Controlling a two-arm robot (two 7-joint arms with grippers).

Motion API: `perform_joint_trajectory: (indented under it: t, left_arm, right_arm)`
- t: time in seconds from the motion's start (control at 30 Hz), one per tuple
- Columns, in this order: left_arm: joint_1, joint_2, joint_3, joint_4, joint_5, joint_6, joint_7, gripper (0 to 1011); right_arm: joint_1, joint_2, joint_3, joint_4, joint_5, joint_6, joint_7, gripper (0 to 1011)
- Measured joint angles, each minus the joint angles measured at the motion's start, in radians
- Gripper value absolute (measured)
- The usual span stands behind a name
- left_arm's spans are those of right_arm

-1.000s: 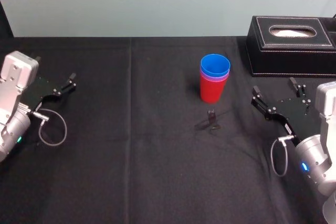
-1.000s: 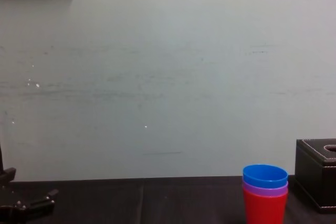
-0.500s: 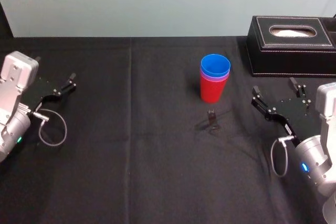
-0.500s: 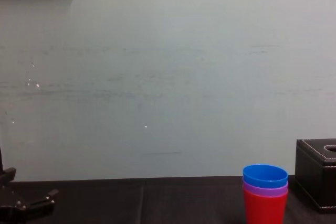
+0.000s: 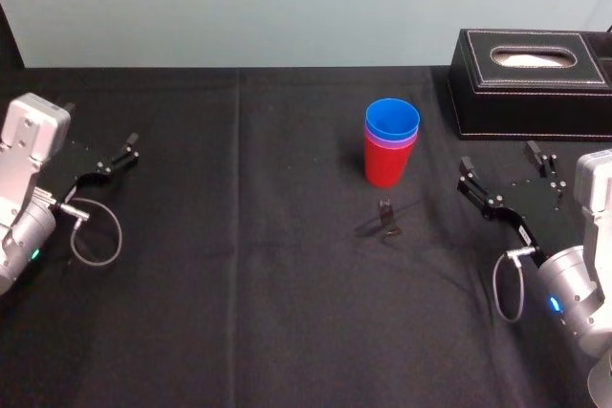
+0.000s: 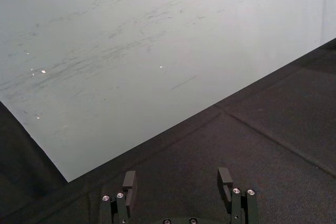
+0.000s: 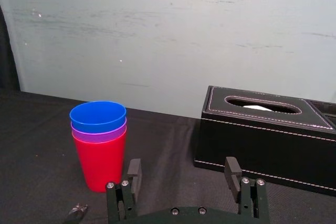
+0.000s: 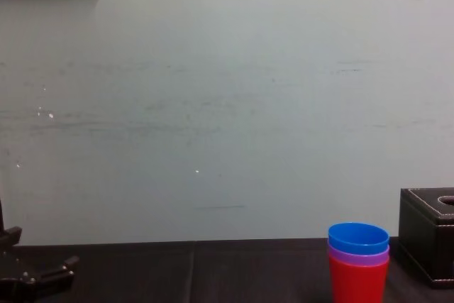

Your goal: Stack the three plastic cups sequentially using one hand.

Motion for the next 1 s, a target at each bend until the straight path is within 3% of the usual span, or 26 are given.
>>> perform_joint_trajectory:
  t: [1.0]
  left_arm:
    - [0.0,0.0,0.0,0.0,0.0,0.0,0.0,1005]
  right_arm:
    - [0.0,0.0,0.0,0.0,0.001,0.001,-0.001,1003]
